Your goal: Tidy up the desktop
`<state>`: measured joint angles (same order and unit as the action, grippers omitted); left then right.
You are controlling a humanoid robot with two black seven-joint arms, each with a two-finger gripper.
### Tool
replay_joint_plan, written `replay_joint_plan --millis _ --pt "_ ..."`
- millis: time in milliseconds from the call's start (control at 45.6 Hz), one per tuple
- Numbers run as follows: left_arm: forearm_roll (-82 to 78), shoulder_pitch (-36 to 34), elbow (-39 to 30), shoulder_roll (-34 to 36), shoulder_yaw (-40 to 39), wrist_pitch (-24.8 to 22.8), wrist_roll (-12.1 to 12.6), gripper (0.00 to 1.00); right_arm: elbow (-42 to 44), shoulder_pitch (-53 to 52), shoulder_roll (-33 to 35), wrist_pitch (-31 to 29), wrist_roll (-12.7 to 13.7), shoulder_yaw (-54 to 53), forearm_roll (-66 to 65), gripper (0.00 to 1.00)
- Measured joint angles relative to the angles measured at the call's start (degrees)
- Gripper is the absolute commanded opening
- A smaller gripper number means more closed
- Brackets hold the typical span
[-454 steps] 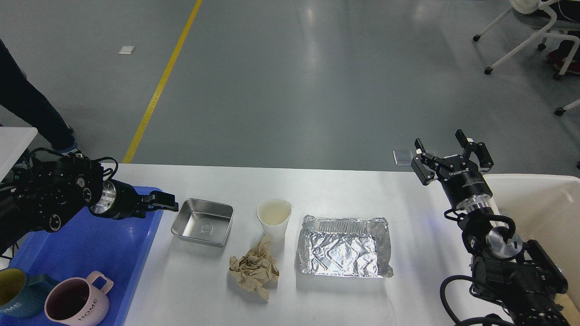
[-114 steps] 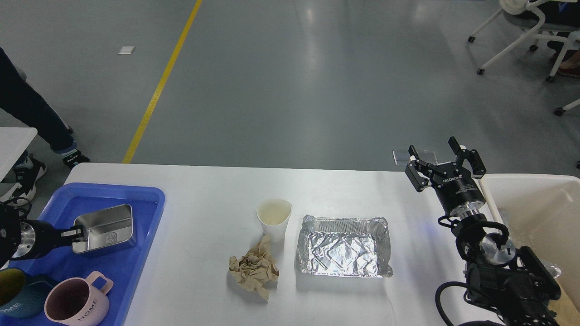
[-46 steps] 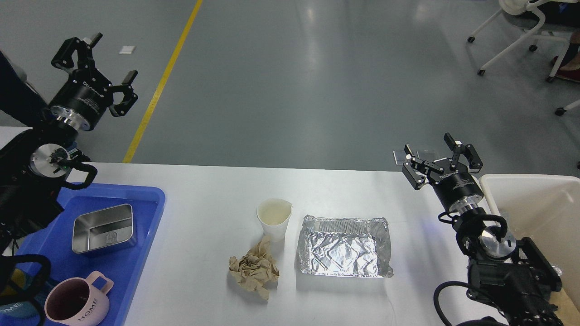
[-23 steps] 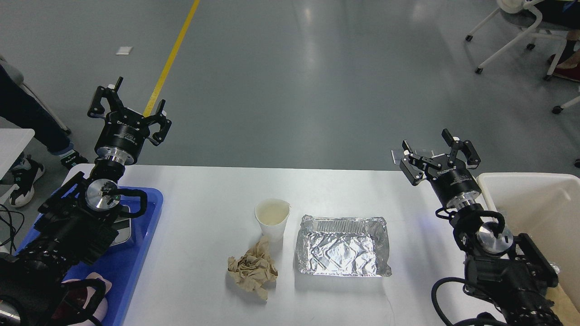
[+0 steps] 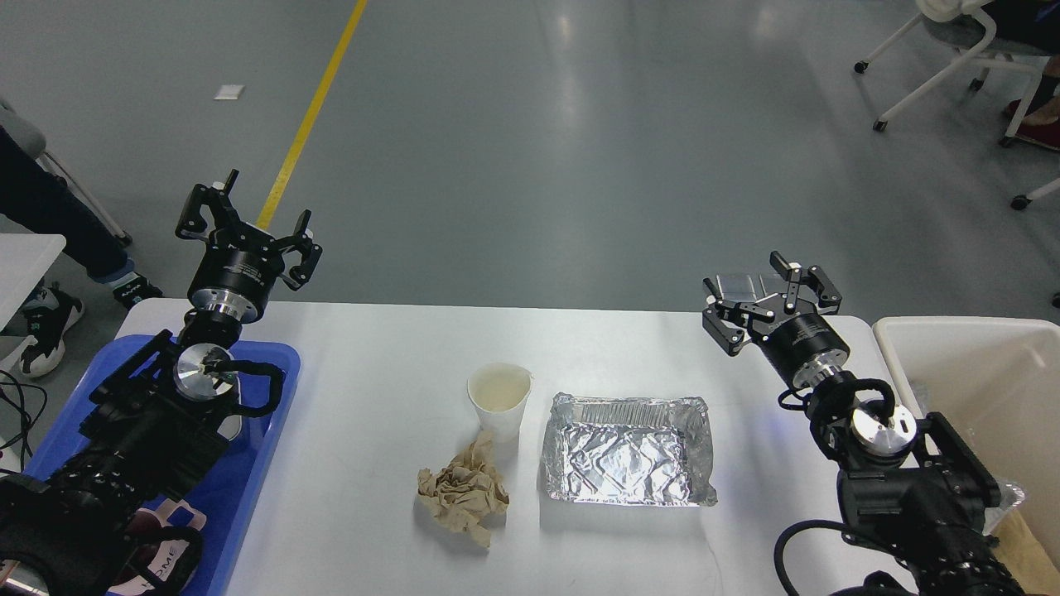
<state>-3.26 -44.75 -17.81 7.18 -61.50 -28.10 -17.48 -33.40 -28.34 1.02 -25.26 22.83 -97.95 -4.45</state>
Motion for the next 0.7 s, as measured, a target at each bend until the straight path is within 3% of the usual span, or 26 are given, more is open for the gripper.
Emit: replay_joint_plan --millis 285,548,702 --pt "-0.24 -0.87 -0.07 -0.59 1.52 2.86 -0.03 0.97 -0.29 -0.22 7.73 0.11 -0.49 10.4 -5.77 1.0" --pt "-0.26 -0.64 -0.06 1.06 1.55 3.13 -0.74 0.97 -0.33 -0.74 11.24 0.73 -0.56 12.39 -8.25 1.0" --pt "-0.34 -0.26 -0.06 2.12 1.58 2.49 -1.47 0.97 -0.75 -0.63 13.18 3.31 -1.36 13.37 -19.94 1.0"
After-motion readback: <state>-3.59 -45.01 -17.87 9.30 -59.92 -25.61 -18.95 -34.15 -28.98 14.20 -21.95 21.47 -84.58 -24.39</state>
